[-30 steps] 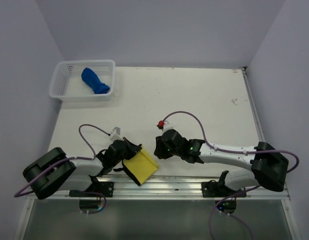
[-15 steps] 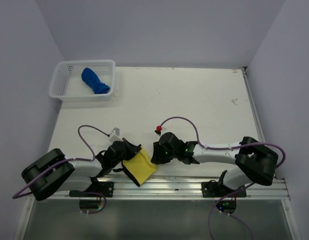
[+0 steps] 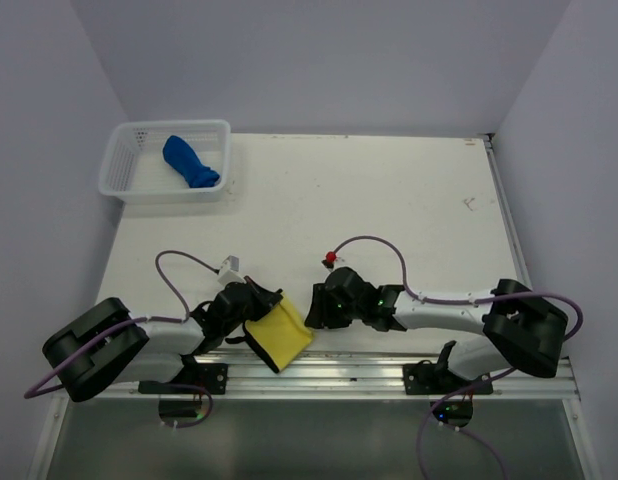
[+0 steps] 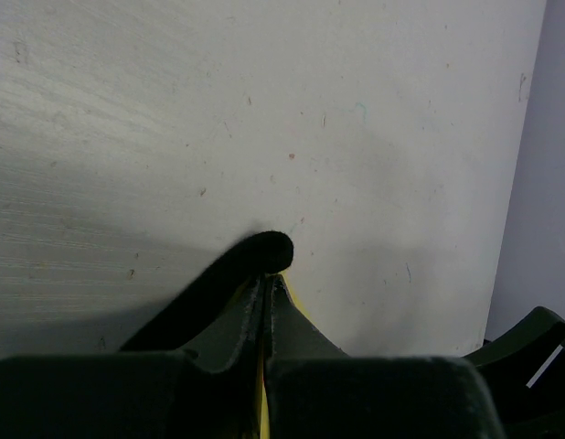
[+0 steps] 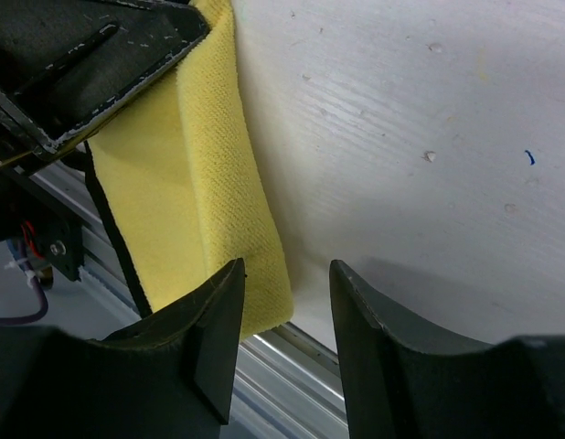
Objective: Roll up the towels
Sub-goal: Roll the towel
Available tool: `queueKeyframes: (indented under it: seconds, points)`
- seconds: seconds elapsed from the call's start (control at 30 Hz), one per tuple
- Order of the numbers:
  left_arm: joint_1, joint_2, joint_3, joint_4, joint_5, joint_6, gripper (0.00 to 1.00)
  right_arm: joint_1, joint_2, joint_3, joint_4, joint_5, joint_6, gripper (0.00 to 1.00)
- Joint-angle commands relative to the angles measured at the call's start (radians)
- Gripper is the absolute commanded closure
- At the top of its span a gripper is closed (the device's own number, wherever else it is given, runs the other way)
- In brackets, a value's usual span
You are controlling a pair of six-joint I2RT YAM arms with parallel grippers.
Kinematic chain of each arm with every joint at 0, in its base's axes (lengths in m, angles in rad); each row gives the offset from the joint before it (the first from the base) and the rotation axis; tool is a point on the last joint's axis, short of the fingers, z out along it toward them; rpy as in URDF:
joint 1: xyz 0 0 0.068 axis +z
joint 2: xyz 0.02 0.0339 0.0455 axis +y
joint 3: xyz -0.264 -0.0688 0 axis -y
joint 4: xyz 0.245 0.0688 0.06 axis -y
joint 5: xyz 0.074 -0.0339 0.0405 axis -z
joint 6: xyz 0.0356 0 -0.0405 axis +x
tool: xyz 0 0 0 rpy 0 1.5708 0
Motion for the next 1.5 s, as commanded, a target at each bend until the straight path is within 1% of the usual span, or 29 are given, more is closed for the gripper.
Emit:
queueKeyframes:
  seconds: [0.0,0.1,0.33,0.47,0.57,0.73,0.9,1.0,1.13,1.47]
  points:
    - [-0.007,0.014,-0.024,-0.075,-0.041,0.022,1.0,-0.002,-0.035,-0.014,-0.021,0.033,0.084,0.54]
    - [-0.007,0.016,-0.023,-0.073,-0.038,0.022,1.0,0.0,-0.035,-0.006,-0.049,0.05,0.124,0.53]
    - [-0.007,0.016,-0.024,-0.068,-0.037,0.025,1.0,0.0,-0.049,-0.015,-0.012,0.037,0.148,0.51]
    - [-0.007,0.025,-0.021,-0.064,-0.035,0.026,1.0,0.0,-0.083,0.0,-0.044,0.053,0.13,0.49]
    - [-0.007,0.033,-0.021,-0.058,-0.032,0.028,1.0,0.0,-0.066,0.029,-0.061,0.041,0.104,0.49]
    - [-0.007,0.033,-0.02,-0.056,-0.03,0.031,1.0,0.001,-0.022,0.015,-0.024,0.017,0.116,0.51]
    - [-0.008,0.034,-0.02,-0.052,-0.027,0.034,1.0,0.0,-0.014,-0.011,-0.003,0.017,0.124,0.53]
    - [-0.007,0.036,-0.018,-0.052,-0.027,0.037,1.0,0.001,-0.005,-0.012,0.017,-0.025,0.116,0.55]
    - [-0.007,0.042,-0.017,-0.052,-0.027,0.037,1.0,0.013,0.003,0.0,0.017,-0.039,0.084,0.55]
    - [-0.007,0.025,-0.03,-0.058,-0.04,0.025,1.0,0.056,0.055,-0.009,0.01,-0.032,0.079,0.56]
